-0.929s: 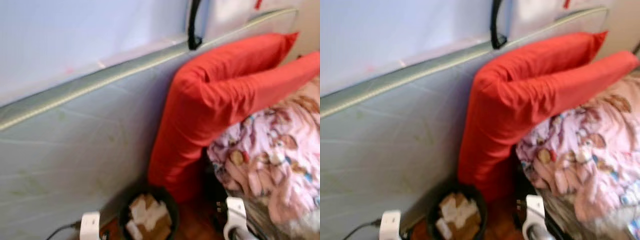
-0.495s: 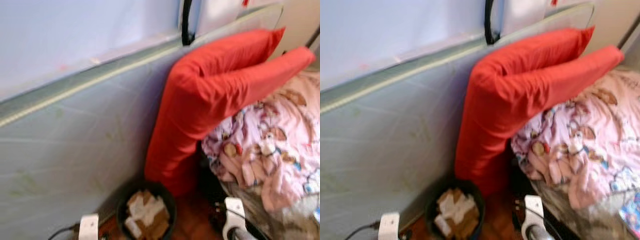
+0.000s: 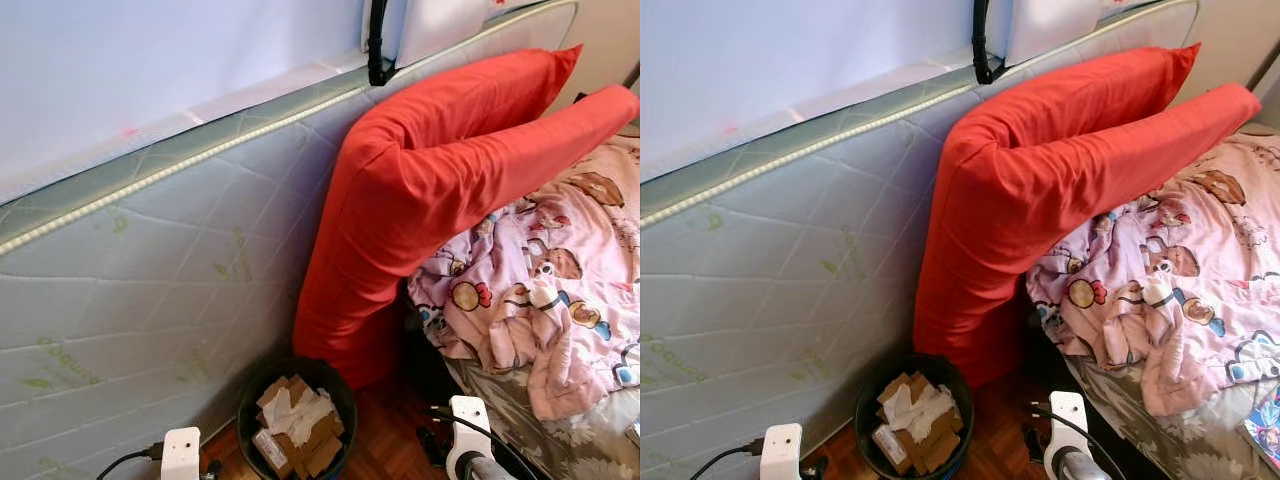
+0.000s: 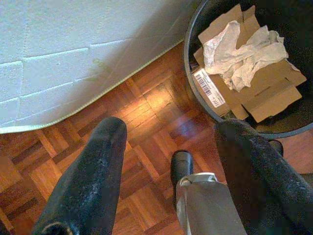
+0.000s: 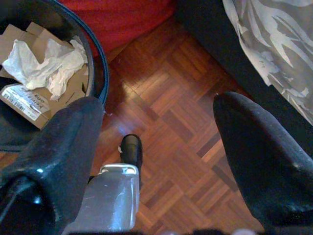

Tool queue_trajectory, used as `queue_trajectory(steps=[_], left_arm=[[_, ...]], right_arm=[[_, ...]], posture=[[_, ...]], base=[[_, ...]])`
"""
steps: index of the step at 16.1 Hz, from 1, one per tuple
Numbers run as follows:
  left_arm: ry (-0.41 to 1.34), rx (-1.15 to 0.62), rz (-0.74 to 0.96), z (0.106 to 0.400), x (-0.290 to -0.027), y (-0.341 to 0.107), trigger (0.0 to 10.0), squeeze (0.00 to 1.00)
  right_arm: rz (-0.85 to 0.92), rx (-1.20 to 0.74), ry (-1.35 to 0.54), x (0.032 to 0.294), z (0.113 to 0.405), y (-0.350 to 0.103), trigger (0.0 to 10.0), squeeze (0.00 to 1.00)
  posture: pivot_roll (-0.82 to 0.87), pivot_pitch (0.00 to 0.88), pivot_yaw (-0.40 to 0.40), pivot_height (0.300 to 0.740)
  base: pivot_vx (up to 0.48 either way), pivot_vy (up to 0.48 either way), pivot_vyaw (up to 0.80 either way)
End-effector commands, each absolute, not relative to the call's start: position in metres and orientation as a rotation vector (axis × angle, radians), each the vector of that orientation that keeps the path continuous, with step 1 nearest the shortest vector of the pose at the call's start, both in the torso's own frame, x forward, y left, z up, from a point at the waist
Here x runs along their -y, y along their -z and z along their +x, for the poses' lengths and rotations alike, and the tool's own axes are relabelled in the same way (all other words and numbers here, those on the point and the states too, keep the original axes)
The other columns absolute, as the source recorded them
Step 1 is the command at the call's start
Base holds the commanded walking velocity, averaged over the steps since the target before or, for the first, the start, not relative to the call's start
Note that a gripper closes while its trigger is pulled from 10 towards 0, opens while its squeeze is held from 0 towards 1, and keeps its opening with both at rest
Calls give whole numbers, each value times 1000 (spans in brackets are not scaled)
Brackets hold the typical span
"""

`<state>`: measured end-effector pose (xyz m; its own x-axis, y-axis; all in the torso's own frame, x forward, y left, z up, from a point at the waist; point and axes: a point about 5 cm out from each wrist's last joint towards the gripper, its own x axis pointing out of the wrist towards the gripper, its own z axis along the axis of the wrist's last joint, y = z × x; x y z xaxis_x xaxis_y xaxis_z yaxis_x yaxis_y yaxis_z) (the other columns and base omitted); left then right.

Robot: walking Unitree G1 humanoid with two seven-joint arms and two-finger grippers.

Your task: Clean up the room

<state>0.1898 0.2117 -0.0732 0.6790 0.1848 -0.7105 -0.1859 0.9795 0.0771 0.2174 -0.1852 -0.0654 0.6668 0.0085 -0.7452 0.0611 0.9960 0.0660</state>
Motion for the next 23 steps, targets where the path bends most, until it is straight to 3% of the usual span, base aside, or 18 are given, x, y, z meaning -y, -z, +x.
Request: queue_trajectory(steps=[1, 23], left_arm=[[-211, -810, 3, 186, -210, 76, 10000, 0], [-208, -830, -15, 181, -210, 78, 10000, 0]], right_arm=[[82, -844, 31, 188, 216, 66, 10000, 0], [56, -857, 6, 187, 216, 66, 10000, 0]], posture=[[53, 136, -40, 740], [53, 132, -40, 740]], base=[[0, 0, 0], [0, 0, 0]])
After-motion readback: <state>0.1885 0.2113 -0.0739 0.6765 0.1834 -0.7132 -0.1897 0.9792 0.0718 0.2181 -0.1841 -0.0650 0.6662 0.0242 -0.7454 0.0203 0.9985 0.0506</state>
